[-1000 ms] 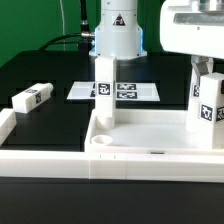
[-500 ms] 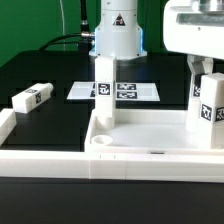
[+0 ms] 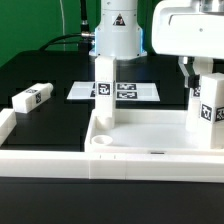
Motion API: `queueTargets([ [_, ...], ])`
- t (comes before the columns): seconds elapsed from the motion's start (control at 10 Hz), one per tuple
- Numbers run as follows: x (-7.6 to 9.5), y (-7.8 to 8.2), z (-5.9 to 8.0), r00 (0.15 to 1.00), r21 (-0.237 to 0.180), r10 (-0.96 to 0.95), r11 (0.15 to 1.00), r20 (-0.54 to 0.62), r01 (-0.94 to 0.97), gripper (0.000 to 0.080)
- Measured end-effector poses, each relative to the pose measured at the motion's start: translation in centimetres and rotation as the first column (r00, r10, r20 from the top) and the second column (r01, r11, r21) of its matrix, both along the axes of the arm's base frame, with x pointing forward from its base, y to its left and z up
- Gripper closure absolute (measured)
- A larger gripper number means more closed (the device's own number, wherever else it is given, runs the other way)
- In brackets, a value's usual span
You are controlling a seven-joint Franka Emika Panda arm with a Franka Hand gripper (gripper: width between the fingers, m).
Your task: Assemble desk
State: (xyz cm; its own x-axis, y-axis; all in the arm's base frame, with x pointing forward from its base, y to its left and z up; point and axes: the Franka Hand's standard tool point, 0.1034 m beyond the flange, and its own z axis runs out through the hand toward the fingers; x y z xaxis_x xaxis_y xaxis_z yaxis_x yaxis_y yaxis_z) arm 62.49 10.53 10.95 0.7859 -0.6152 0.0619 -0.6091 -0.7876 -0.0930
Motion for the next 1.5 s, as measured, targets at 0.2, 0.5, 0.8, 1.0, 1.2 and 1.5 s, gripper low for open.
queueTargets([
  [0.2,0.02,-0.13,-0.10,0.988,-0.018,0.154,0.988,0.005,-0.154,0.0150],
  [0.5,0.05,-0.44,-0.20,0.940,-0.041,0.341,0.939,0.006,-0.341,0.0150],
  [0.8,0.07,-0.57,-0.20,0.860,-0.063,0.509,0.859,0.002,-0.508,0.0150],
  [1.0,0.08,-0.68,-0.21,0.807,-0.078,0.590,0.804,-0.005,-0.589,0.0150],
  [1.2,0.09,-0.86,-0.21,0.720,-0.100,0.694,0.715,-0.020,-0.692,0.0150],
  [1.5,0.10,-0.93,-0.21,0.718,-0.101,0.696,0.713,-0.021,-0.694,0.0373],
])
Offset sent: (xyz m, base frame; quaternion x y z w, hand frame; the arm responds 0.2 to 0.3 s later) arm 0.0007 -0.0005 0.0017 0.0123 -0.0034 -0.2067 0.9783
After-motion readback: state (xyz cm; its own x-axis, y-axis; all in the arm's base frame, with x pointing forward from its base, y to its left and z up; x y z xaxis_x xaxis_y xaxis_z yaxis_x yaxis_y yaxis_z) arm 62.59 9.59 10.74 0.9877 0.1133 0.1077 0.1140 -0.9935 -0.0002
